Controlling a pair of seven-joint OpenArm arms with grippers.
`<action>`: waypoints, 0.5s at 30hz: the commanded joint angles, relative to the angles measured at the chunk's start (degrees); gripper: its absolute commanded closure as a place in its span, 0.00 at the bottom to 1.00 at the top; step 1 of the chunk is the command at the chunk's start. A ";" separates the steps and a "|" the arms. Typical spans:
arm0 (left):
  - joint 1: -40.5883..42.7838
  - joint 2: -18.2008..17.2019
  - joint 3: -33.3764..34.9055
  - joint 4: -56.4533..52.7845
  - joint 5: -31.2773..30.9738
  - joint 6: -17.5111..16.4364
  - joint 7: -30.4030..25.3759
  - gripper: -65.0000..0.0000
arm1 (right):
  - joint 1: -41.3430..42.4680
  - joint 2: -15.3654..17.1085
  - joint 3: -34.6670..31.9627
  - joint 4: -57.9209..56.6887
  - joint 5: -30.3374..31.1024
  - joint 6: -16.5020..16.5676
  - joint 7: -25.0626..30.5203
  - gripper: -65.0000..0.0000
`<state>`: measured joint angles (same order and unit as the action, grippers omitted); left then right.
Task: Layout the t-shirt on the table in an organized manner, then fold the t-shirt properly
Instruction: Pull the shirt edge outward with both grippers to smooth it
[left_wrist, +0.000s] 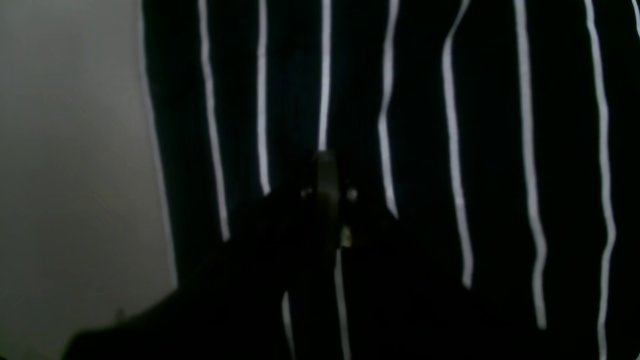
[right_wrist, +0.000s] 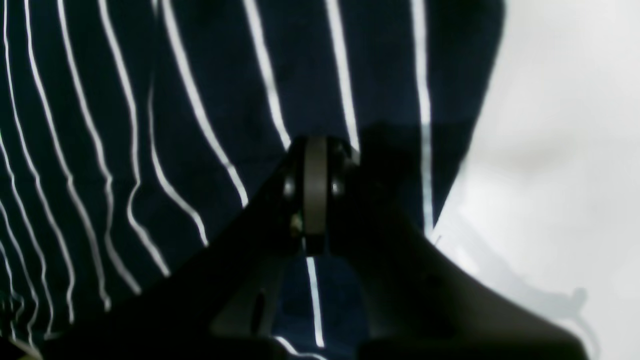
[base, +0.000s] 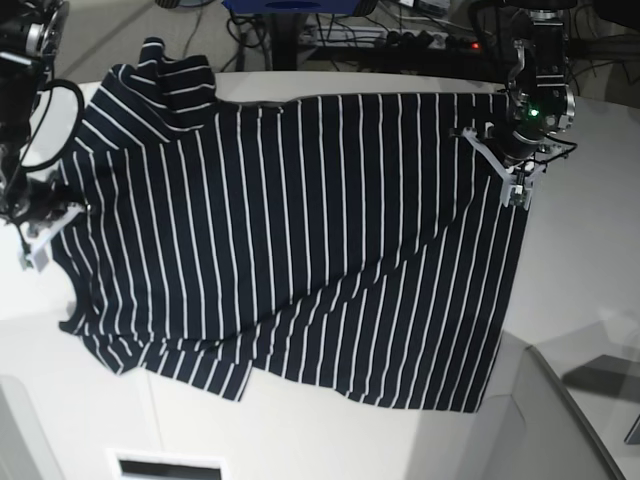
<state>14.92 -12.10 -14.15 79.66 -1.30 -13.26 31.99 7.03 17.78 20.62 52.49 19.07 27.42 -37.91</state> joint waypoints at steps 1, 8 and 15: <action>-0.10 -0.61 -0.22 0.65 0.64 0.47 0.76 1.00 | -0.39 0.99 0.35 0.65 -1.00 -1.35 -0.46 0.99; -0.19 -0.61 -0.22 2.14 0.73 0.47 0.76 1.00 | -5.58 0.55 3.86 2.32 -0.83 -5.49 -0.29 0.99; -2.04 -0.61 -0.22 7.42 0.73 0.47 1.11 1.00 | -10.76 -0.59 6.41 8.30 -1.00 -5.66 -0.64 0.99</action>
<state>13.76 -11.90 -14.17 85.86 -0.51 -13.23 34.11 -3.07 16.64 27.00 60.69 19.68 22.44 -35.99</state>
